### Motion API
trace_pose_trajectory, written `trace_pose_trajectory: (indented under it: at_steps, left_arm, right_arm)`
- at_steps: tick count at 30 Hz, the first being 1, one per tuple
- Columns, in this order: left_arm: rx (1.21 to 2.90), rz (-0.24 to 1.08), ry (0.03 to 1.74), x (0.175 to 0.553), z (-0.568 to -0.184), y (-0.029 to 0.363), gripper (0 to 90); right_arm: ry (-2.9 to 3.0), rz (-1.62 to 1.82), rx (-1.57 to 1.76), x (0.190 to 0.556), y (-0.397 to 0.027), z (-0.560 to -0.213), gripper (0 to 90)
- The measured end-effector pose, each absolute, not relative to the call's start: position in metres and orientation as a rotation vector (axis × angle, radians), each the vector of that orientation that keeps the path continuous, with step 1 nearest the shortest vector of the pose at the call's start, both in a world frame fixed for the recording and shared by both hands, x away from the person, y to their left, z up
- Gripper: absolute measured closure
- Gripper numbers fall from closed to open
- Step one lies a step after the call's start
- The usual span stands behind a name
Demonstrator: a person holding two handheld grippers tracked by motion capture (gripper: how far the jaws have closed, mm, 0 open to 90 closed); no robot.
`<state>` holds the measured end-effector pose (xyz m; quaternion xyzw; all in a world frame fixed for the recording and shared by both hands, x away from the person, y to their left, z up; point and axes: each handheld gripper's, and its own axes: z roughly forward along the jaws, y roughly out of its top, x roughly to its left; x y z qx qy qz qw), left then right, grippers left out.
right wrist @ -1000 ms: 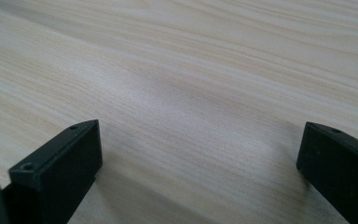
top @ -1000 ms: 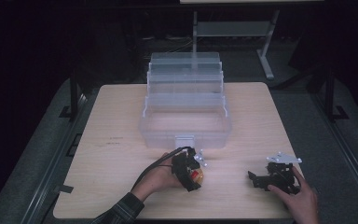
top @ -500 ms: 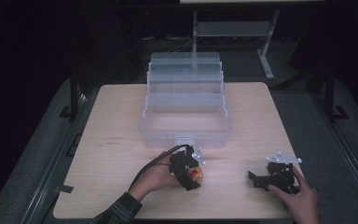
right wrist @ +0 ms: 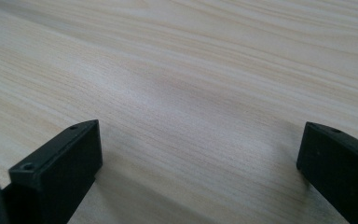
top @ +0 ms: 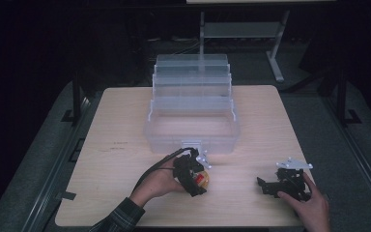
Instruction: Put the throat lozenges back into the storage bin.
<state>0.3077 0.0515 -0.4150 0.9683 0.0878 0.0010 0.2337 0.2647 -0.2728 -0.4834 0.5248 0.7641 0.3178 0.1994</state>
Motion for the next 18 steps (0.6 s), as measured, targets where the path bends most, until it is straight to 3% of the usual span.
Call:
trace_pose_trajectory:
  at_steps: [18]
  left_arm:
    - [2.639, 0.010, 0.251, 0.311, -0.395, 0.059, 19.4]
  right_arm:
    - [2.136, 0.889, 1.468, 0.265, -0.273, -0.483, 0.0]
